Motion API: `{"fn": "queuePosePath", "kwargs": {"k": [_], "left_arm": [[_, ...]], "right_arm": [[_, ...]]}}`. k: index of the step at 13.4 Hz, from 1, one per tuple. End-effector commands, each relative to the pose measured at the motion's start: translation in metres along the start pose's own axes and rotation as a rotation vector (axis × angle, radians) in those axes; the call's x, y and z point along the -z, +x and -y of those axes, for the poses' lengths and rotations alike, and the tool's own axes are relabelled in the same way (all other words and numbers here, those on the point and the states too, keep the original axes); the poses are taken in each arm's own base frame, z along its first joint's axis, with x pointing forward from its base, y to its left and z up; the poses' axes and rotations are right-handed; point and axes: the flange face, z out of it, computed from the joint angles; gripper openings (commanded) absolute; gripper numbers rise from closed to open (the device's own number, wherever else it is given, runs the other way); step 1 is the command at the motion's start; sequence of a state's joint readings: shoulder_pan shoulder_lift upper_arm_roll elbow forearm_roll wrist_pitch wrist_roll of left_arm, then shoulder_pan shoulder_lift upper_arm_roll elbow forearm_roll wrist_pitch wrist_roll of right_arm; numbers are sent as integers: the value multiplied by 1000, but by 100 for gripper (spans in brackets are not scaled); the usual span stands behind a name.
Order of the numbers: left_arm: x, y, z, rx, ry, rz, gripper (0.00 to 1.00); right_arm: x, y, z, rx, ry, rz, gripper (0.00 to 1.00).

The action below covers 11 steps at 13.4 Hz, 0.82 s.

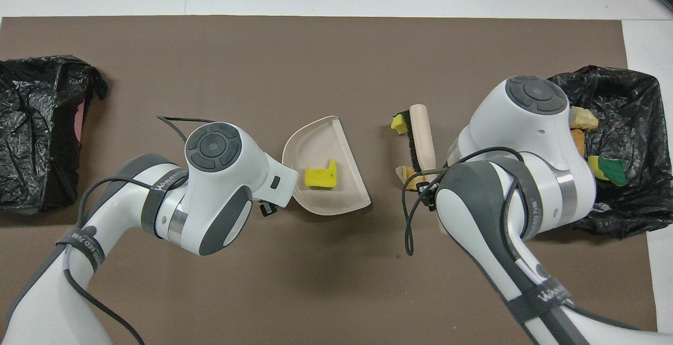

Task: Sweep and dump trash in bin
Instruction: 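Sweep the remaining chunks into the dustpan with the right gripper's brush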

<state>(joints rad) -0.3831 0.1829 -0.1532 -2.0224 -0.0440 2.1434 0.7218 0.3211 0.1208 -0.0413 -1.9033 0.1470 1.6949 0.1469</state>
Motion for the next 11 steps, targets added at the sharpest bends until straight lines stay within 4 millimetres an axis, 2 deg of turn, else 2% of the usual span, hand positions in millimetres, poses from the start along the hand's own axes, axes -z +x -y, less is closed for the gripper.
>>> {"fn": "queuePosePath", "kwargs": {"k": [1,2,3,5,7,9,11], "left_arm": [[3,-7,-6,28,9,-16,0],[3,-7,-6,38,11,-17,0],[3,-6,-6,40,13,-19,0],[3,-6,-6,43,15,-21,0],[3,-6,-7,43,15,-22,0],[5,-4,-7,51,17,-24,0],[5,-4,-7,52,17,-24,0]], "right_arm": [[-25,-26,-49,-57,-40,-2,0],[-36,-34,-63,-73,-32,-14,0],[-44,-40,-65,-77,-29,-37,0],[-48,-41,-65,-80,-25,-62,0],[-58,-34,-56,-74,-33,-63,0],[-74,-22,-37,-46,-34,-83,0],[-89,-11,-10,-47,-40,-89,0]]}}
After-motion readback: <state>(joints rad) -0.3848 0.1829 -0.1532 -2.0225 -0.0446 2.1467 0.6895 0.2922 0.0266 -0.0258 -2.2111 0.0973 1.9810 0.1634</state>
